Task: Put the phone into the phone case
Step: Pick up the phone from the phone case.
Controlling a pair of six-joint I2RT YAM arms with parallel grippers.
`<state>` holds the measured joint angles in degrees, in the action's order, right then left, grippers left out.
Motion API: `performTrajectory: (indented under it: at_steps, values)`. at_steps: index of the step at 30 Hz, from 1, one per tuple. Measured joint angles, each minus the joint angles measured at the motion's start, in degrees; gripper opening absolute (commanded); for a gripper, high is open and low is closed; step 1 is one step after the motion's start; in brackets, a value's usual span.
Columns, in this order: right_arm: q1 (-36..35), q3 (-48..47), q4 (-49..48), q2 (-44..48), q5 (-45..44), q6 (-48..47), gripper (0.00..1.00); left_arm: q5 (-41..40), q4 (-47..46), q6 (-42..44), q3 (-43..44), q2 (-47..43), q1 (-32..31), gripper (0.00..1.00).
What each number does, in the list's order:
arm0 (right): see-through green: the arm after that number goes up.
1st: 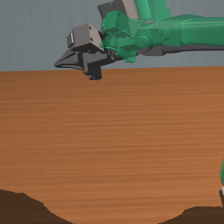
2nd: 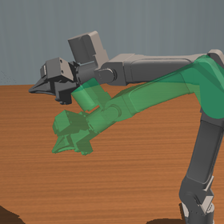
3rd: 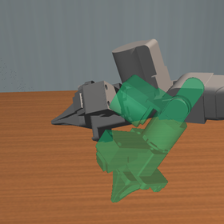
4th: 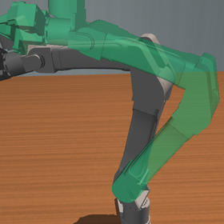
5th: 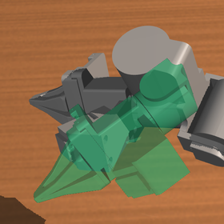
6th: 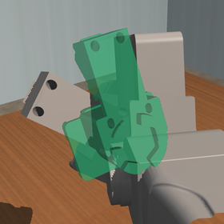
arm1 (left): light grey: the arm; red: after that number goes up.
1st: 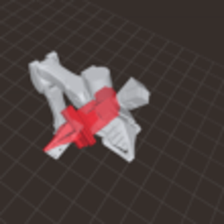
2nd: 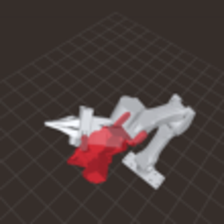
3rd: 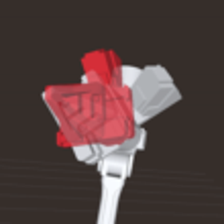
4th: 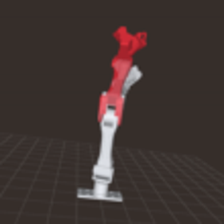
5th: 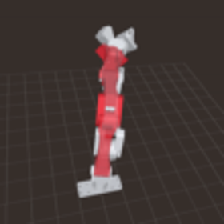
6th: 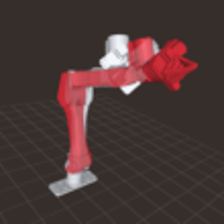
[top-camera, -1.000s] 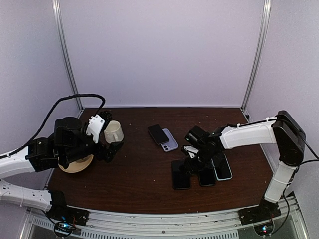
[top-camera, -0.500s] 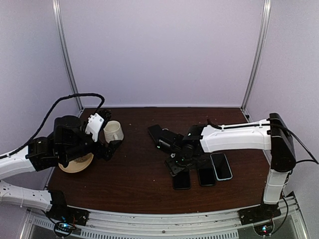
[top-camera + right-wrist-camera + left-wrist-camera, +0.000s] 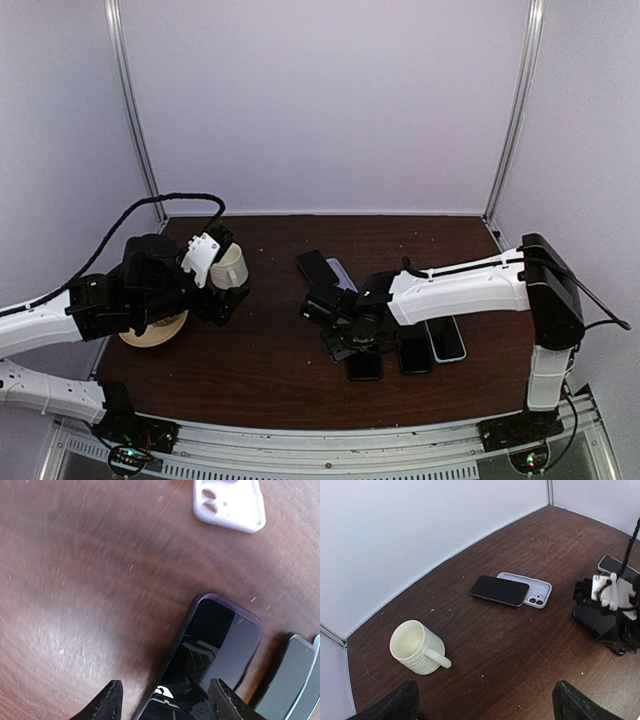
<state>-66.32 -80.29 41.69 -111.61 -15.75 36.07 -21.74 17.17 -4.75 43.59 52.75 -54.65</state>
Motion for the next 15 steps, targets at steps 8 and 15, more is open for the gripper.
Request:
performTrajectory:
  at_steps: [8,15]
  values:
    - [7.80,-0.02,-4.22,2.97,1.03,-4.46,0.60,1.64,0.90,-3.80,0.04,5.51,0.61,0.96]
    - [16.41,-1.73,-7.08,2.36,4.31,-9.07,0.58,5.84,-1.05,-10.84,2.27,14.80,3.37,0.92]
